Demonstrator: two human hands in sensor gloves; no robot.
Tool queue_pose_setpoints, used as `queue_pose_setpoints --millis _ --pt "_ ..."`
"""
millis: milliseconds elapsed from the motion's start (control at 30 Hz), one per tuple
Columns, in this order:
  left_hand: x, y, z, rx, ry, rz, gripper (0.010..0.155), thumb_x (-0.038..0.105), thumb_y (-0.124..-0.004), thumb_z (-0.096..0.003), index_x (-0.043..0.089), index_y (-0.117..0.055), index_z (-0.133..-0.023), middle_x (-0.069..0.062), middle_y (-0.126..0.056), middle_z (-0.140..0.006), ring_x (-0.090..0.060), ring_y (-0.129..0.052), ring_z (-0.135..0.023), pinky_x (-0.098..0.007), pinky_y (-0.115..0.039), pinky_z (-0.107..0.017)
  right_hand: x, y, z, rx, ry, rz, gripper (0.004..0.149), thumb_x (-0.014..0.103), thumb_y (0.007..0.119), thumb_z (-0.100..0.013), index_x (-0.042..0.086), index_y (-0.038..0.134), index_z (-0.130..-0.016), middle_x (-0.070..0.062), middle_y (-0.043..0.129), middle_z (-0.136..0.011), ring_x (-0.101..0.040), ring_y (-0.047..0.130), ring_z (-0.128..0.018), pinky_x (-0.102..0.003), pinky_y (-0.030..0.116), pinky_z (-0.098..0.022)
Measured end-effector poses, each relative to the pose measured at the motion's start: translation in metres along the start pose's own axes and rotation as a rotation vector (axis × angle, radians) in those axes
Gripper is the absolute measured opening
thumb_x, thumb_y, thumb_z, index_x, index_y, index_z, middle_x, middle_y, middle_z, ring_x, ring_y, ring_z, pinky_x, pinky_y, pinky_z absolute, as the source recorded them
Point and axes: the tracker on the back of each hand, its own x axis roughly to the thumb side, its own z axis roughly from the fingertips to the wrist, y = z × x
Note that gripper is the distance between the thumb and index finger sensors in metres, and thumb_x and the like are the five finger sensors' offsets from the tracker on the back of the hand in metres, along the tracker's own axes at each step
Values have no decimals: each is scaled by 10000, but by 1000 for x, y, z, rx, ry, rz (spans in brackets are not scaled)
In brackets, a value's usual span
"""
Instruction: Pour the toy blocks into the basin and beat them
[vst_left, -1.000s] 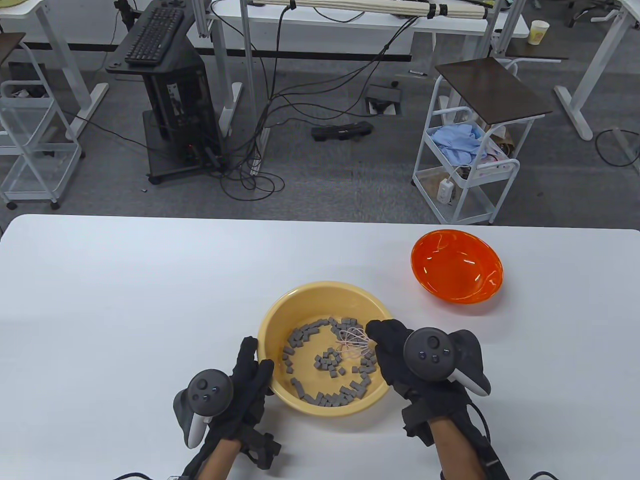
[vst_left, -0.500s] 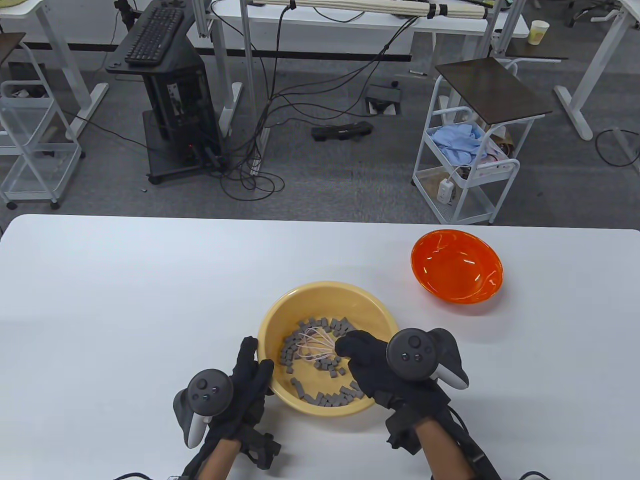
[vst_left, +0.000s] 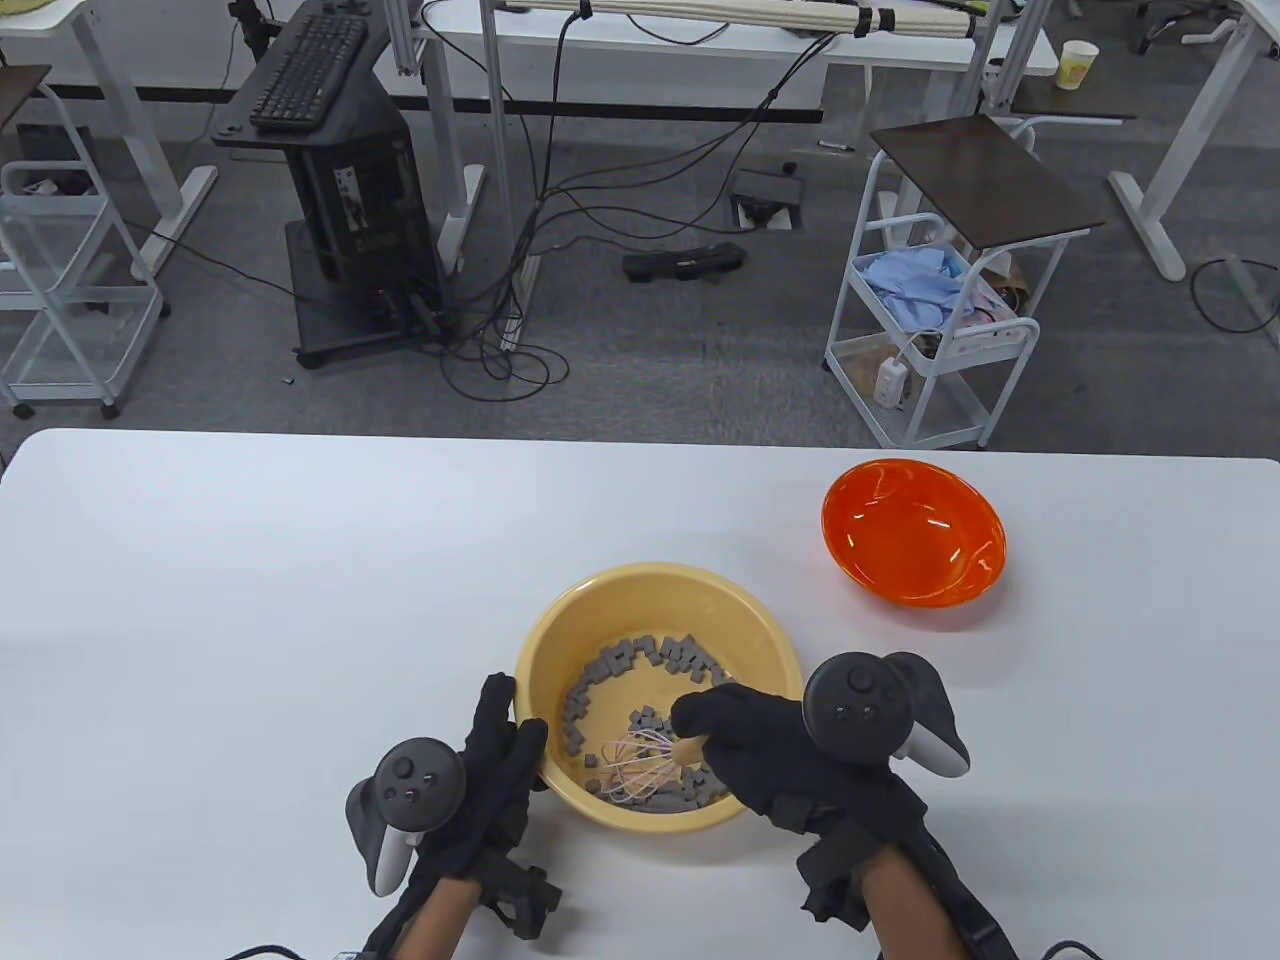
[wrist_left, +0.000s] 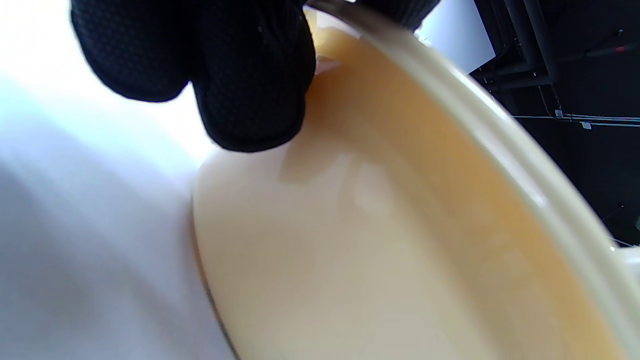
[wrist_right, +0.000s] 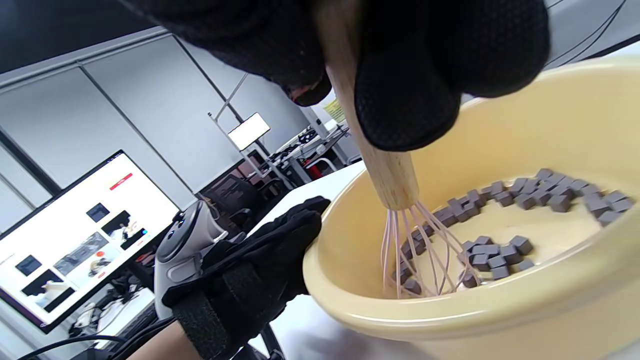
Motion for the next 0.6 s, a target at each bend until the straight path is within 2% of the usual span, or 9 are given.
queue_pose_setpoints --millis 333,600 --pt "0 0 0 0 0 0 648 326 -581 -699 -59 -326 -1154 -264 -826 -851 -233 -1017 -605 -567 -822 -553 -3 -20 16 -133 128 199 319 123 749 -668 81 749 -984 -291 756 -1010 -435 905 -535 -597 755 -510" --pt "0 0 0 1 3 -3 649 327 -580 -700 -60 -326 -1154 -263 -827 -851 -232 -1017 -606 -566 -822 -553 -2 -21 17 -209 181 308 307 121 743 -672 97 753 -978 -273 752 -1021 -454 898 -577 -610 740 -541"
